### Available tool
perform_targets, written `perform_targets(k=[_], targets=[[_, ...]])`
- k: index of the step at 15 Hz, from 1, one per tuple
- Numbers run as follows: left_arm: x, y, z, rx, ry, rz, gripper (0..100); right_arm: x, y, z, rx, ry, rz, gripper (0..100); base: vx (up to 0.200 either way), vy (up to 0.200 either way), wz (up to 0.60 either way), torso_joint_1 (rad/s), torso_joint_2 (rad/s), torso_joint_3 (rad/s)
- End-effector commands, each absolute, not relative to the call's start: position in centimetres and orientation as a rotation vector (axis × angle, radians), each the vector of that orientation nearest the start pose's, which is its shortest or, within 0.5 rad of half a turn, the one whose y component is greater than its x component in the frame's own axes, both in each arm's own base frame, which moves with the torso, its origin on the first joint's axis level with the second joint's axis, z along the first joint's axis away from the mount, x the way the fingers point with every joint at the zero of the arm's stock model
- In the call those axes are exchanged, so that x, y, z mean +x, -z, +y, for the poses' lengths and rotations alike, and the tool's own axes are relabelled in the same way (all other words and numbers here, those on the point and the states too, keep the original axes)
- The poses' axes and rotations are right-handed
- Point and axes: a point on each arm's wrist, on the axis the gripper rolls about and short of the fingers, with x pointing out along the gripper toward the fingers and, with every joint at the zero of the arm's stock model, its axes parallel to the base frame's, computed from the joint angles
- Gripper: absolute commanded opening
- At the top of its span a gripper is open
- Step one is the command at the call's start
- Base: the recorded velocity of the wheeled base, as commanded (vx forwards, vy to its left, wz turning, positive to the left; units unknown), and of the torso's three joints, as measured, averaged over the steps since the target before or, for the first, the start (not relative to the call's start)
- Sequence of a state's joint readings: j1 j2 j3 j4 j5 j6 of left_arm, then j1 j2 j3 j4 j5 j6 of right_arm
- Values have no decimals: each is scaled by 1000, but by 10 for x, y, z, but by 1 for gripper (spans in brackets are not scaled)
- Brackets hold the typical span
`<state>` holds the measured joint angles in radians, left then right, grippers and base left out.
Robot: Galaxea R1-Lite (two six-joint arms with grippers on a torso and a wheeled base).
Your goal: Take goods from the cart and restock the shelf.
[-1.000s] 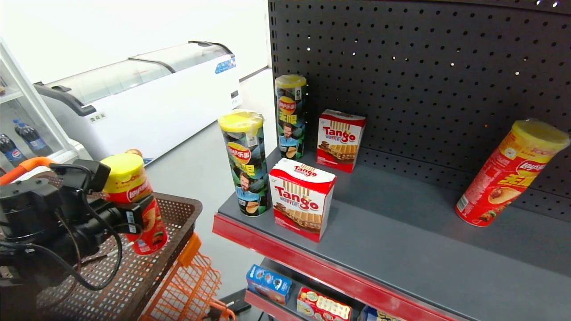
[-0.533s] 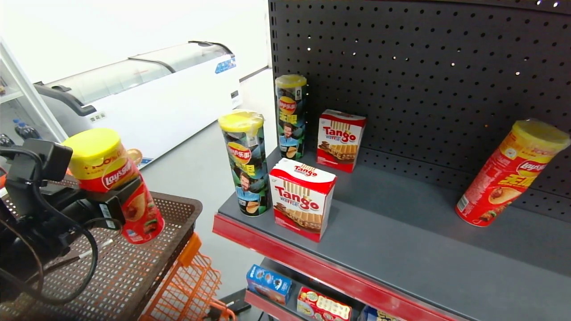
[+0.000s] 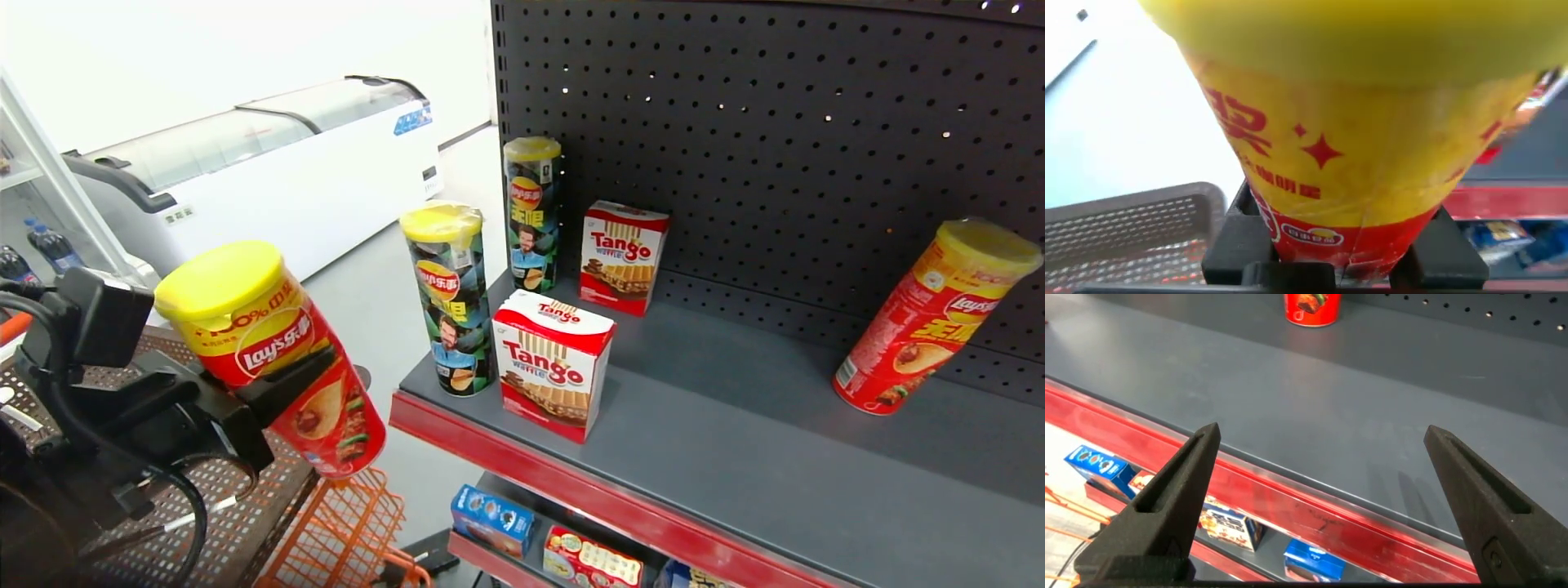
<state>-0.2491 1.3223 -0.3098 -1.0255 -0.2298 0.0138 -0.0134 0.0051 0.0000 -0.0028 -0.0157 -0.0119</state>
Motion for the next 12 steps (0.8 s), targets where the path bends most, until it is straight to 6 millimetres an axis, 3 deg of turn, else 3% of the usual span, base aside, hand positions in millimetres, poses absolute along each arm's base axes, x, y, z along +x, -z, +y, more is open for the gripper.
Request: perform_targets(k=[1, 12], targets=[[171, -185, -62, 14, 549, -26, 0, -22, -76, 0, -12, 29, 3, 100, 0, 0, 0, 0, 0, 0], [173, -178, -83, 26, 669, 15, 0, -22, -76, 0, -15, 20, 5, 100, 0, 0, 0, 0, 0, 0]])
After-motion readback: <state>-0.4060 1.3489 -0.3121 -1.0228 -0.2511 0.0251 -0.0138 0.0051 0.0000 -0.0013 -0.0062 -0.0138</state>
